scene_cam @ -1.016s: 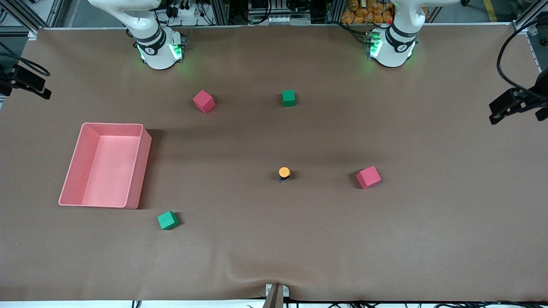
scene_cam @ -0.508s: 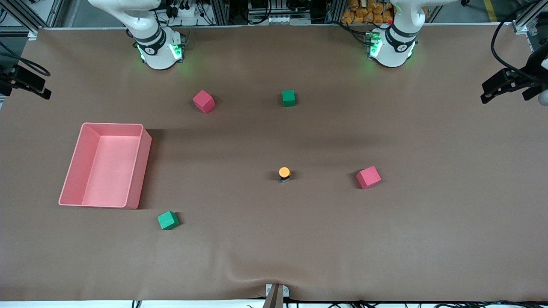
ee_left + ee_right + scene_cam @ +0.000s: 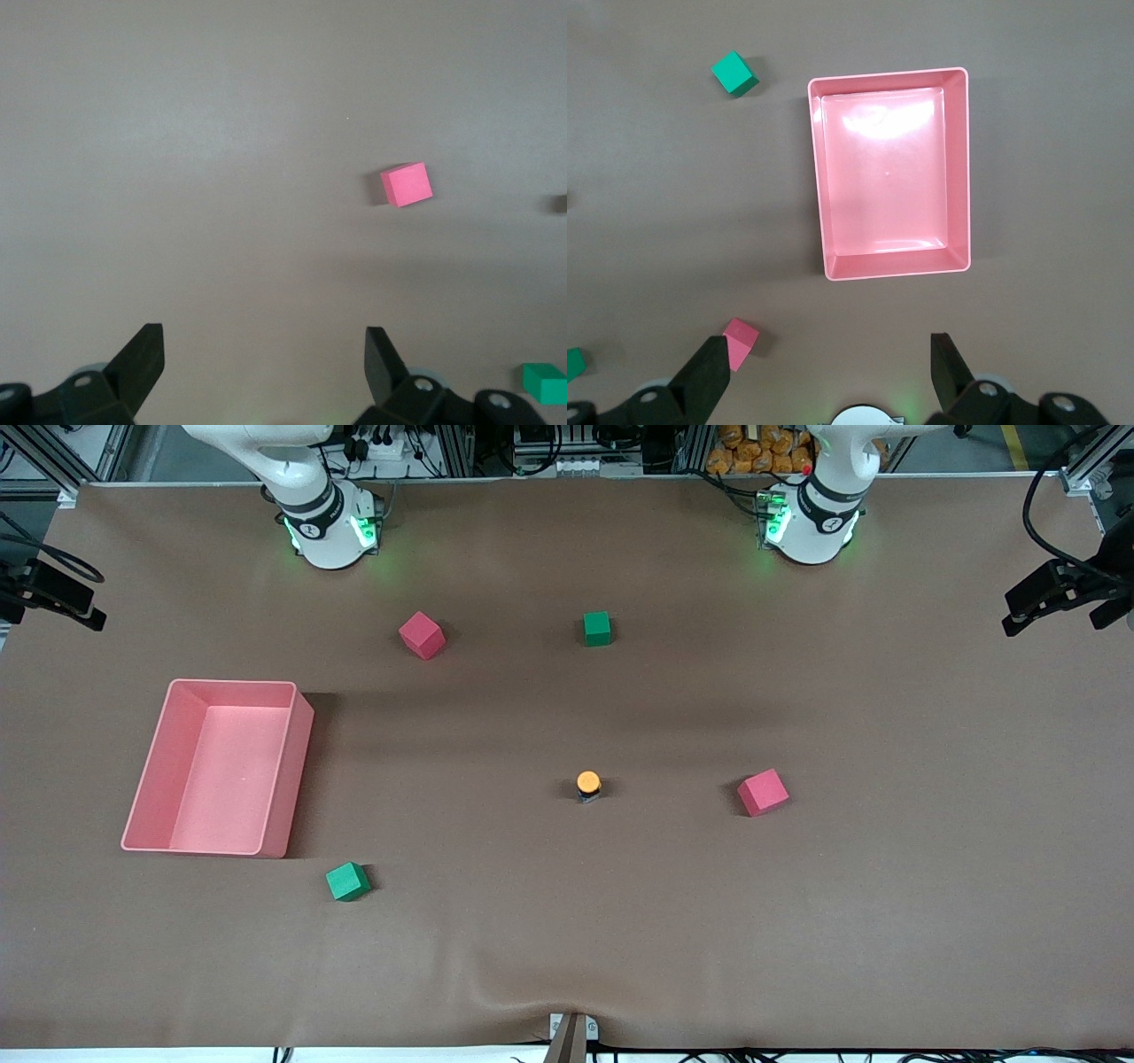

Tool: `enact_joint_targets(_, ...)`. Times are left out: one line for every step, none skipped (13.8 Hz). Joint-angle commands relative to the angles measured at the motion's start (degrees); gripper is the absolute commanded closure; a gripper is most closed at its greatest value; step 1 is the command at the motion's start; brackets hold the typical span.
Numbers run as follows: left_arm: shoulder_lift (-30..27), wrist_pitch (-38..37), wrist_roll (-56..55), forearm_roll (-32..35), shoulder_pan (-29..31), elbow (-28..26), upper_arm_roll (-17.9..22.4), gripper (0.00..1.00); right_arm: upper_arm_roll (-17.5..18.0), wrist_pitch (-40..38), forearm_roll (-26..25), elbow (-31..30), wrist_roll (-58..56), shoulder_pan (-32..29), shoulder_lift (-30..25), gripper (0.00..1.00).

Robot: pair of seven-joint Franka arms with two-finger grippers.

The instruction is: Place and upright button with both arms

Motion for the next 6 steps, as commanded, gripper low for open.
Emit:
enact_joint_targets(0.03,-0.65,0.62,-0.24,0.12,0.59,-0.42,0.00,-0.16,-0.35,-0.70,0.90,0.78,0.51,0.25,0.00)
enact_joint_targets(0.11,-1.26,0.62,-0.24,-0.05,0.68,-0.42,0.00,-0.16,-0.35,-0.70,0.90,0.78,0.51,0.25,0.00)
enact_joint_targets(0.20,-1.62,0.62,-0.24,-0.14,0.94,-0.42,0.00,-0.16,-0.35,-0.70,0.90,0.78,0.51,0.25,0.00)
enact_joint_targets(0.73,-2.14,0.62,-0.41,-0.40,1.20,-0.42,0.00,-0.16,-0.35,-0.70,0.90,0.78,0.51,0.25,0.00)
enact_joint_targets(0.82,-2.67,0.62,-0.50,-0.49,1.73,-0.42,0.00,-0.16,-0.35,-0.70,0.90,0.78,0.60,0.25,0.00)
enact_joint_targets(0.82,-2.93,0.62,-0.67,-0.41,1.73,-0.42,0.00,-0.16,-0.35,-0.70,0.90,0.78,0.52,0.25,0.00)
